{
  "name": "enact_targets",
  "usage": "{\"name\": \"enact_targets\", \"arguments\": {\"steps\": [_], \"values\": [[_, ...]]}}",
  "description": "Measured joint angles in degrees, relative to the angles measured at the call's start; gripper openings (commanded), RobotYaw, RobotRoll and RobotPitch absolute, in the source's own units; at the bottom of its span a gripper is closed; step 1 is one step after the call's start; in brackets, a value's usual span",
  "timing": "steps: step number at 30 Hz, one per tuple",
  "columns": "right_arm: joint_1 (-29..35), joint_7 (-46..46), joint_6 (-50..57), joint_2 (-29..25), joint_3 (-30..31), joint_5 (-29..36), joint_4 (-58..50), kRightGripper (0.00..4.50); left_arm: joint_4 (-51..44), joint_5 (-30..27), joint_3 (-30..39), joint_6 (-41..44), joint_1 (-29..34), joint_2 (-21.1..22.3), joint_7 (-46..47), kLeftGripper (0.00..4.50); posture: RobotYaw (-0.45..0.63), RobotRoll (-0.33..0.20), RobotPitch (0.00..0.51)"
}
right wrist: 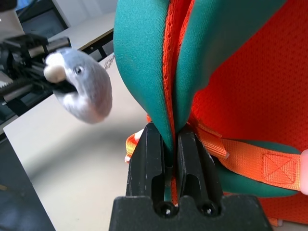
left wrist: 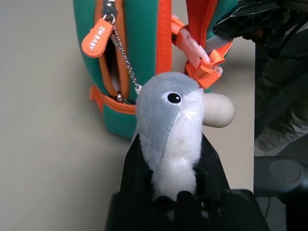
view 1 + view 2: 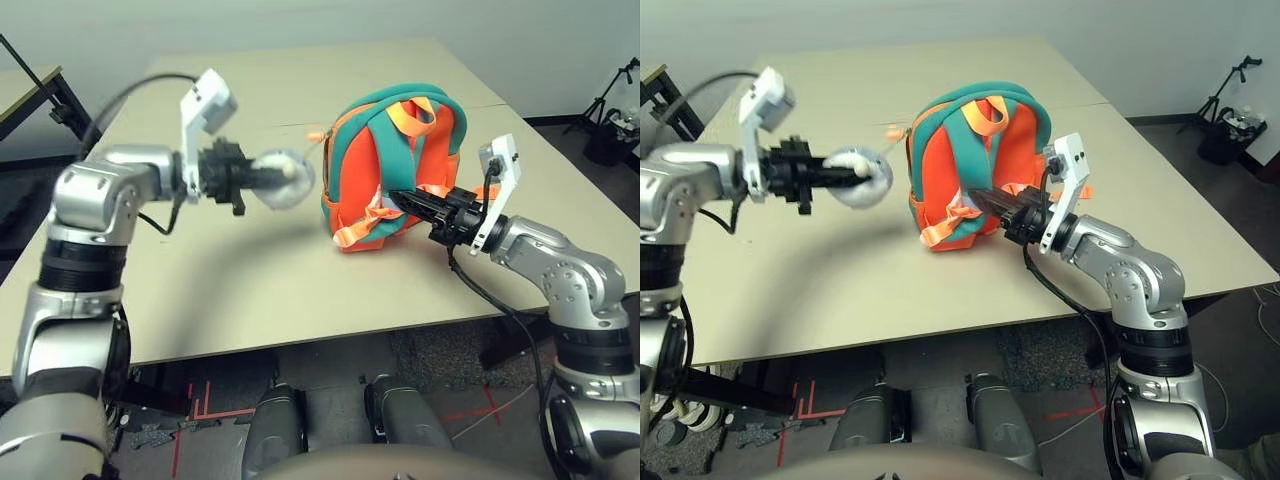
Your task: Put the pencil case into the backpack and zip it.
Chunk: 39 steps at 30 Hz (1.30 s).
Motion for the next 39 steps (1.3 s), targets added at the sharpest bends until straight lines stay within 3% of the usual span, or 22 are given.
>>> {"name": "enact_targets", "arguments": {"steps": [4, 9, 14, 15, 16, 21, 23, 24, 28, 34, 39], "values": [[-0.07, 0.10, 0.00, -0.06, 0.07, -0.22, 0.06, 0.02, 4.37, 1.14, -2.20, -0.95, 1.75, -3.92, 1.23, 0.40, -0.13, 0.000, 0.009], [-0.07, 0.11, -0.01, -0.21, 0.02, -0.42, 0.07, 0.02, 6.79, 3.52, -4.94, -2.20, 3.69, -3.77, 1.40, 0.40, -0.13, 0.000, 0.015], [-0.07, 0.11, -0.12, -0.23, 0.00, -0.60, 0.06, 0.02, 7.06, 3.18, -3.30, -2.24, 4.04, -3.63, 1.78, 0.40, -0.12, 0.000, 0.017], [-0.07, 0.12, -0.18, -0.27, 0.01, -0.61, 0.06, 0.02, 6.98, 2.80, -2.75, -1.70, 4.04, -3.42, 1.78, 1.13, -0.12, 0.000, 0.017], [-0.06, 0.14, -0.20, -0.31, 0.03, -0.63, 0.06, 0.02, 6.96, 2.33, -1.93, -1.17, 4.03, -3.35, 1.85, 1.45, -0.12, 0.000, 0.019], [-0.14, 3.13, -0.27, -3.97, 0.25, -0.62, 0.08, 1.76, 5.44, -3.04, 7.49, 3.60, 2.24, -2.38, 3.76, 3.38, -0.10, 0.000, 0.021], [-0.18, 6.02, -0.27, -7.37, 0.25, -0.52, 0.07, 2.66, 3.60, -4.57, 10.25, 5.01, 2.31, -0.82, 4.44, 4.28, -0.10, 0.000, 0.022], [-0.20, 8.08, -0.29, -9.47, 0.25, -0.48, 0.01, 3.01, 2.38, -5.19, 11.34, 5.67, 2.78, 0.01, 4.71, 4.50, -0.10, 0.000, 0.022], [-0.45, 15.20, -0.36, -15.56, 0.27, 0.01, -0.48, 4.48, -0.49, -7.16, 14.10, 7.50, 5.03, 2.20, 5.40, 4.50, -0.08, 0.000, 0.019], [-2.61, 24.72, -4.14, -26.79, -1.07, -1.88, 3.36, 4.48, -2.34, -7.91, 19.50, 7.90, 8.19, 8.02, 7.95, 4.50, -0.06, 0.000, 0.023], [-6.81, 21.96, -13.37, -26.67, -2.30, -10.27, 22.98, 4.48, -1.24, -5.84, 23.72, 2.44, 9.59, 5.91, 15.44, 4.50, -0.05, 0.000, 0.026]]}}
